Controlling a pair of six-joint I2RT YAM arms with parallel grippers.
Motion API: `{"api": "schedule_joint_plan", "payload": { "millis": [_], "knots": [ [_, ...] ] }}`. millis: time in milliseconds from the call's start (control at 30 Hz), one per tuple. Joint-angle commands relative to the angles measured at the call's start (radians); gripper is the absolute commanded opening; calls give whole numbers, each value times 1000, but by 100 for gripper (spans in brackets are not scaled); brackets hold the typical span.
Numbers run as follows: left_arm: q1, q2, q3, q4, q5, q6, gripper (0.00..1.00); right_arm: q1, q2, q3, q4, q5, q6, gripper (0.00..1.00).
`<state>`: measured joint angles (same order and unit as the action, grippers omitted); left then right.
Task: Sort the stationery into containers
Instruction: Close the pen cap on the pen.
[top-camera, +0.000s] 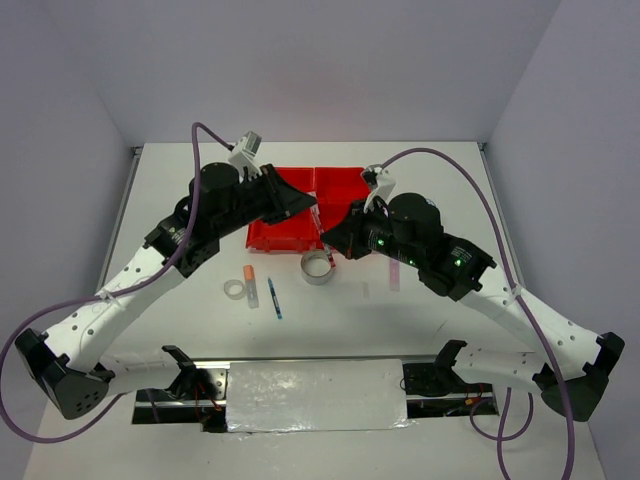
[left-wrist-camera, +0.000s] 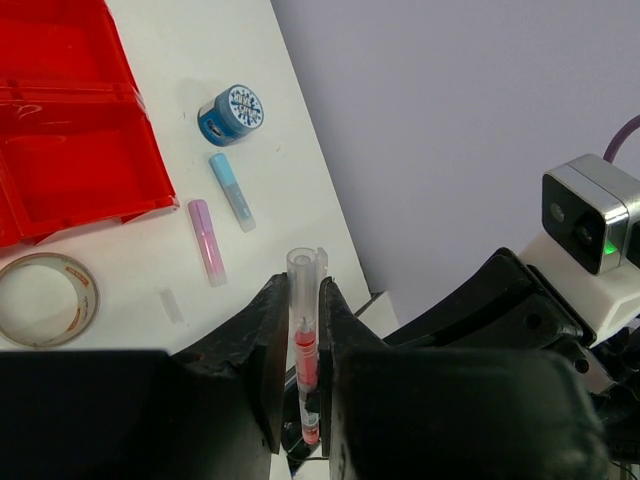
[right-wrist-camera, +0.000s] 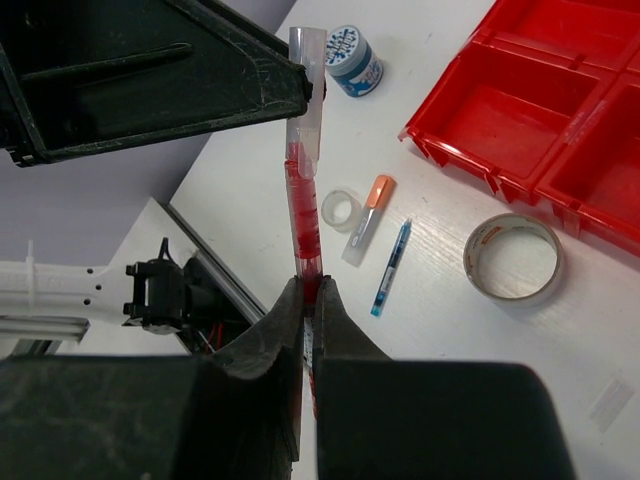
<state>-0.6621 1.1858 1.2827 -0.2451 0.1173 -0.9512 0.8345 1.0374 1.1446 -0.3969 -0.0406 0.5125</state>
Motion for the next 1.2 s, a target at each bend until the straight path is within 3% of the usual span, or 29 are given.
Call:
{"api": "schedule_joint_plan", "payload": {
  "millis": [0,300,733,1033,1167],
  "knots": [
    [-18,-46,-26,4,30,-26,2,-29,1,24,82,76,32,0],
    [-18,-83,-34,49,-39,-26,4,-29,13,17,61,65,78,0],
    [-18,-52,-43,82,13,-46,4,-28,36,21,87,67,72,0],
    [-18,-54,-49,64,2,-24,2,-29,55,58,116,127,75,0],
    [-18,-52,-26,37,-24,8,1,-29,67,69,112,81,52,0]
  ]
}}
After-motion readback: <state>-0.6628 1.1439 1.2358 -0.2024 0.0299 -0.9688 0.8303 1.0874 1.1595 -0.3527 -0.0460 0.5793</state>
